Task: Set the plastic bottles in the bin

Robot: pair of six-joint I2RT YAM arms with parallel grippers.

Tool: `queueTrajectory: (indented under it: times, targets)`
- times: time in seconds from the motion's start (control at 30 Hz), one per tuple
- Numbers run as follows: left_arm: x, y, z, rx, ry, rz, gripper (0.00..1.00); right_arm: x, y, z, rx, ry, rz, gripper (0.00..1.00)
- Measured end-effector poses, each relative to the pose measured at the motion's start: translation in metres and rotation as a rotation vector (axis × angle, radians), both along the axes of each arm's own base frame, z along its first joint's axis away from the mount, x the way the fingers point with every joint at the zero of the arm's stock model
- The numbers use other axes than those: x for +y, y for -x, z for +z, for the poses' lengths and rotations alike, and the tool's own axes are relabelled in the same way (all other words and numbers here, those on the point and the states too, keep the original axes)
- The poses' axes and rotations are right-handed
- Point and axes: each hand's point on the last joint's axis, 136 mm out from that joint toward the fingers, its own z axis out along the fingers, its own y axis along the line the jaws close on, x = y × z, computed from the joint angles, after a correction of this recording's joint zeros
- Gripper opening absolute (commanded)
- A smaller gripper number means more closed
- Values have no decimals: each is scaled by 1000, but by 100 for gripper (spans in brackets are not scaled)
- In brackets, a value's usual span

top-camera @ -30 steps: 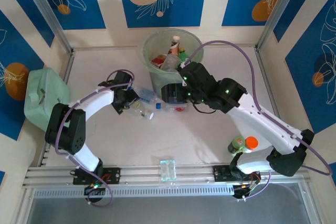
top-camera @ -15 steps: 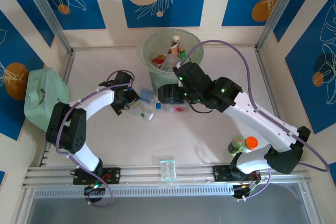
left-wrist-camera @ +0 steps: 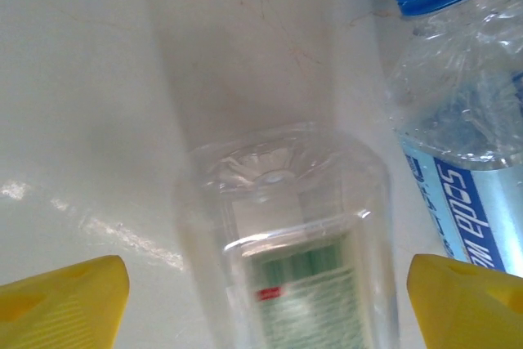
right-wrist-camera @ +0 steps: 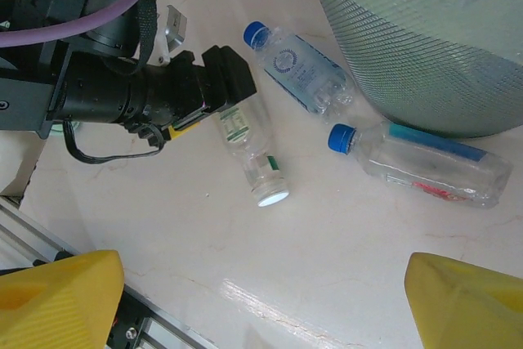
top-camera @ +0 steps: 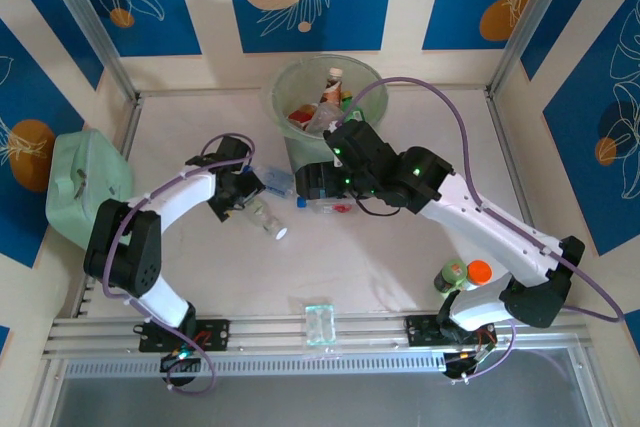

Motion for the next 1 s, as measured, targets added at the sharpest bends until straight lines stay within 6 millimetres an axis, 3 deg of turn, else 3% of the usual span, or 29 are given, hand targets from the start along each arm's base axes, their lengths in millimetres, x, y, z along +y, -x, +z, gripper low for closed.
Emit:
queueTrajectory:
  times: [0.17,0.27,0.5,0.73,0.83,1.0]
  targets:
    - [1,3,-11,28,-9,0,80,0,0,0,0,0,0,89]
    - [0,2,-18,38,-12,0,71,0,0,0,0,0,0,88]
    - [-1,-1,-17,24,-7,-1,53,0,0,0,0,-1,0,85]
    - [-3,-1,-10,2,1,-39,48,2,0,1,7,-17,6,85]
    - [-8,-2,9,-48,31,-82,48,6,3,3,21,-40,24,85]
    - [-26,-4,78,-231,145,-186,49,18,10,3,74,-92,83,86]
